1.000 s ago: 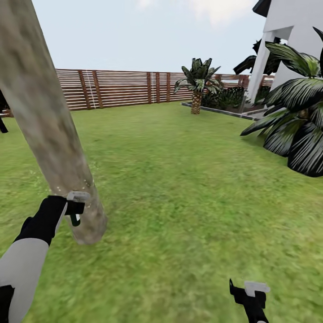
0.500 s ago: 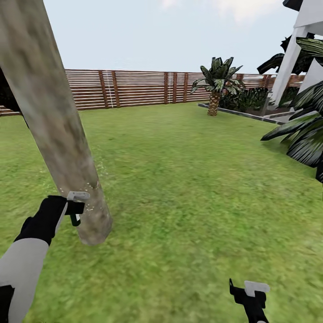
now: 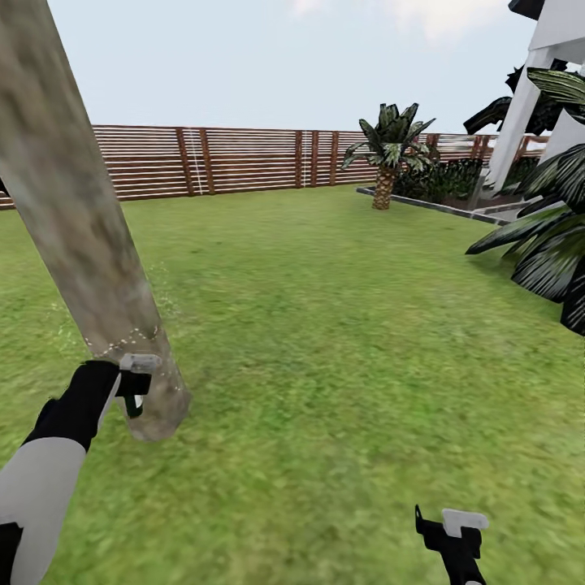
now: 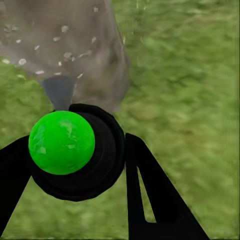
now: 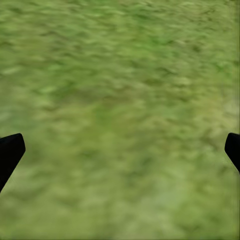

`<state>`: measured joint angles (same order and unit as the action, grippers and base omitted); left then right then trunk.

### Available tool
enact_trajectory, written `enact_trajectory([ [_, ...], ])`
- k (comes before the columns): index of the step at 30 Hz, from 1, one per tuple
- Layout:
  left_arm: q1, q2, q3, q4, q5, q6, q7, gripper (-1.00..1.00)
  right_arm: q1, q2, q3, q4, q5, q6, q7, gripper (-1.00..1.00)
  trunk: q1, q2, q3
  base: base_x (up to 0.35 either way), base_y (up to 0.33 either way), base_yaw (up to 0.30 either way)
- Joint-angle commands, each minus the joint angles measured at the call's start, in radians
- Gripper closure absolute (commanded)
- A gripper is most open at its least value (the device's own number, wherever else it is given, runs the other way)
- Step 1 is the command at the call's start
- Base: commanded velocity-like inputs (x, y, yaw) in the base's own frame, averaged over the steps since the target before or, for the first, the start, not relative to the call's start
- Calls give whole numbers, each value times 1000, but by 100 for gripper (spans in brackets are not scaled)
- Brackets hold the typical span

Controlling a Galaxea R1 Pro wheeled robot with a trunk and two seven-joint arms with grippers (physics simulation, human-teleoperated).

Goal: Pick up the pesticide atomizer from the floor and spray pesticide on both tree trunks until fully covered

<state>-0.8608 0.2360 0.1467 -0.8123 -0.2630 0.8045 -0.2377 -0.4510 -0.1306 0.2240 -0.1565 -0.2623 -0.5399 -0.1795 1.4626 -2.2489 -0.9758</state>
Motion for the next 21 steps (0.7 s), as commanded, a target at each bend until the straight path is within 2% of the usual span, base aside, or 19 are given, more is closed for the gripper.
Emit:
enact_trajectory([
  [1, 27, 3, 4, 1, 2, -5, 0, 100, 0, 0, 0, 0, 0, 0, 0, -100, 0, 0, 0, 11, -10, 0],
  [6, 165, 8, 9, 2, 3, -21, 6, 100, 0, 0, 0, 0, 0, 0, 0, -100, 0, 0, 0, 2, -1, 0],
  [8, 213, 8, 10, 2, 6, -58, 7, 100, 0, 1, 1, 0, 0, 0, 0, -100, 0, 0, 0, 0, 0, 0],
  [12, 237, 6, 10, 4, 11, -120, 9, 100, 0, 2, 0, 0, 0, 0, 0, -100, 0, 0, 0, -61, 7, 0],
  [15, 238, 6, 10, 4, 12, -131, 4, 100, 0, 2, 0, 0, 0, 0, 0, -100, 0, 0, 0, -279, 73, 0],
  [17, 239, 5, 8, 5, 13, -166, -7, 100, 0, 2, 0, 0, 0, 0, 0, -100, 0, 0, 0, -327, 94, 0],
  [19, 272, 0, 2, 6, 12, -216, -11, 100, 0, 1, 1, 0, 2, 1, 1, -100, 0, 0, 0, -333, 96, 0],
  [20, 288, 0, -1, 7, 11, -253, -20, 100, 0, 2, 1, 0, 13, 1, 2, -100, 0, 0, 0, -335, 97, 0],
  [21, 309, 3, -4, 14, 7, -326, -69, 100, 0, 2, 2, 0, 82, 2, 4, -100, 0, 0, 0, -335, 97, 0],
])
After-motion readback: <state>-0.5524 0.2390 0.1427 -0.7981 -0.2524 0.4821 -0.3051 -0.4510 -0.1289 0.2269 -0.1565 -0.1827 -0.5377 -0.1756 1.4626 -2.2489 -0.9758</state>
